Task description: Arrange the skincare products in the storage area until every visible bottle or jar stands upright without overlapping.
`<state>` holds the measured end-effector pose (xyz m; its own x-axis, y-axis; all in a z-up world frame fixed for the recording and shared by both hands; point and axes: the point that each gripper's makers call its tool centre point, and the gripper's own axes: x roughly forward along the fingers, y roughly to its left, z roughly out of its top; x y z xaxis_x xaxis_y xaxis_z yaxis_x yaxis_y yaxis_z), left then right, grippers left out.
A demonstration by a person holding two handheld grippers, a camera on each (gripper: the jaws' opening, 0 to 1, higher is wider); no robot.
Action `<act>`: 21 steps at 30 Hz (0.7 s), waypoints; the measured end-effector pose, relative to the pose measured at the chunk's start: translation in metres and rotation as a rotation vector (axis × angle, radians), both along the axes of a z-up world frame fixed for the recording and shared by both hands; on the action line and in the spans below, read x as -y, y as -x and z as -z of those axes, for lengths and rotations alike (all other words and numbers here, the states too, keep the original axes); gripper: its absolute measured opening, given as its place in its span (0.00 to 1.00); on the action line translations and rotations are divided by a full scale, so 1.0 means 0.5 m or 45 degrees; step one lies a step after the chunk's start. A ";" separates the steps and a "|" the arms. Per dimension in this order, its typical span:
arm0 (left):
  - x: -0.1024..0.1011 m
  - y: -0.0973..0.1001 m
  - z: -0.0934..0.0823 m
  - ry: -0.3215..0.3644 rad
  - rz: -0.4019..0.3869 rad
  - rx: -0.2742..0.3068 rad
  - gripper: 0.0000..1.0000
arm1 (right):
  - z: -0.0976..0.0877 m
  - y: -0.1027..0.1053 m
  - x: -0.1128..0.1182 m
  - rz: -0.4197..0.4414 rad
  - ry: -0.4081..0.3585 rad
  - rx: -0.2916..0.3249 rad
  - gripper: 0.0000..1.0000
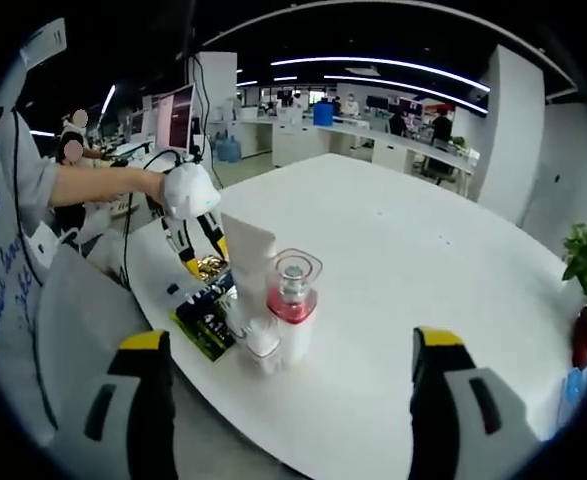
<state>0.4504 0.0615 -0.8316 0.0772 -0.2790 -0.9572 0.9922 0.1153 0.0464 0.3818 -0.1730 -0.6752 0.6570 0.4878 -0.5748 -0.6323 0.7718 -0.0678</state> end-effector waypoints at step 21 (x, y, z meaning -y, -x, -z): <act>0.005 0.001 0.005 0.034 0.014 -0.045 0.39 | 0.001 -0.005 -0.013 -0.034 0.012 -0.002 1.00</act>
